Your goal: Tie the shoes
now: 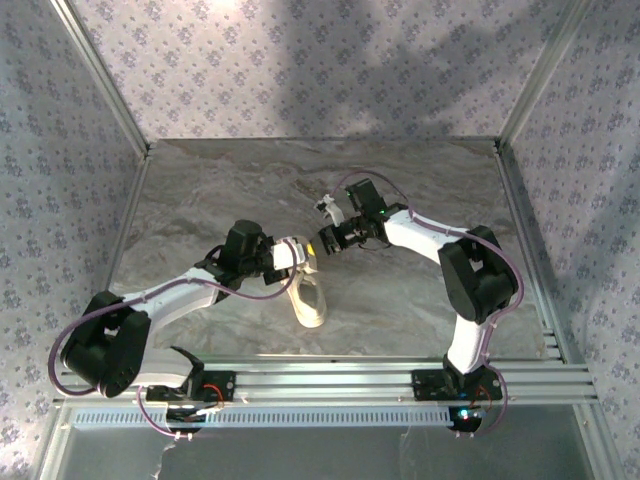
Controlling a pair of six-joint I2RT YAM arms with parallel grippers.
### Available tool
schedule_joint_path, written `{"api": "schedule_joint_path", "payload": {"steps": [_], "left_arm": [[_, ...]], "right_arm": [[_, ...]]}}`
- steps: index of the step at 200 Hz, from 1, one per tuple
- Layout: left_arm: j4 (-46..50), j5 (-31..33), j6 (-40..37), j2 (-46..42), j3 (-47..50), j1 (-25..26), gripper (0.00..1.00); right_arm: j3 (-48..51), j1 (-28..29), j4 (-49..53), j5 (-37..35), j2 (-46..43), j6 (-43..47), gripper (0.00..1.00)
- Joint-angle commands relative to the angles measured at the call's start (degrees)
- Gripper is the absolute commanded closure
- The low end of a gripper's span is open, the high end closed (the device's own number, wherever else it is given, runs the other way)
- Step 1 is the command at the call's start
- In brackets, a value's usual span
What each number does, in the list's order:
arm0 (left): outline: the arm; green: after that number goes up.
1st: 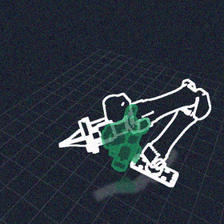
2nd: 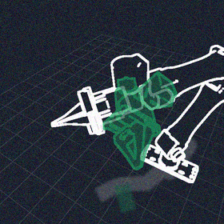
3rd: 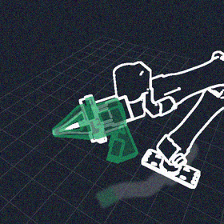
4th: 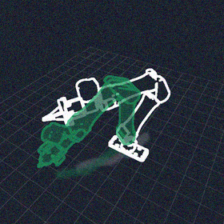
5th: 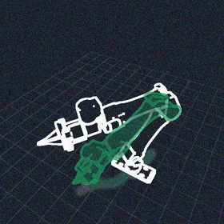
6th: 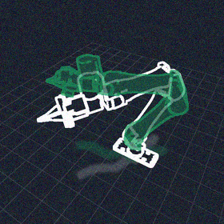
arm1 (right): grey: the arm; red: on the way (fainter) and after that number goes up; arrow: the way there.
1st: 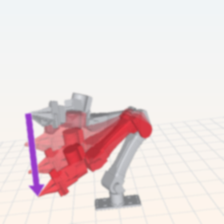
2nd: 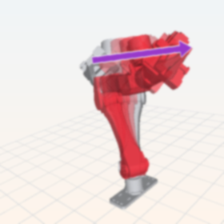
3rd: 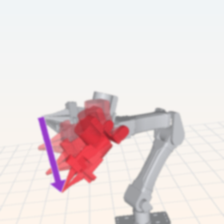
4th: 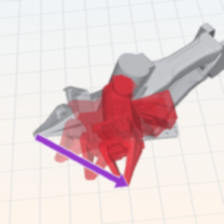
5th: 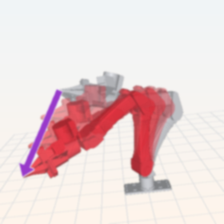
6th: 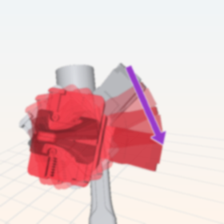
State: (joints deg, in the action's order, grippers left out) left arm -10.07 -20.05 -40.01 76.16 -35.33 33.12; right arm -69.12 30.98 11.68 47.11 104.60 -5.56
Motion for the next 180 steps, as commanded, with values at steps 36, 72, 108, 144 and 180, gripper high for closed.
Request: {"api": "schedule_joint_path", "payload": {"steps": [36,72,108,144,180], "left_arm": [[0.5,-0.6,-0.8,-1.3,0.4,0.5,1.00],[0.7,-0.4,-0.9,-1.7,0.4,0.6,1.00],[0.6,-0.4,-0.8,-1.5,0.3,0.6,1.00],[0.7,-0.4,-0.8,-1.5,0.2,0.7,1.00],[0.7,-0.4,-0.9,-1.3,0.0,0.7,1.00]], "right_arm": [[1.7,-0.1,0.6,2.5,0.3,-0.6,0.59],[1.4,0.4,0.4,4.8,2.0,-0.8,0.58],[-0.7,0.9,2.3,5.3,3.2,0.4,0.57],[-3.0,1.4,4.6,6.6,5.2,1.6,0.57],[-5.3,2.2,7.6,7.2,6.1,3.3,0.63]]}}
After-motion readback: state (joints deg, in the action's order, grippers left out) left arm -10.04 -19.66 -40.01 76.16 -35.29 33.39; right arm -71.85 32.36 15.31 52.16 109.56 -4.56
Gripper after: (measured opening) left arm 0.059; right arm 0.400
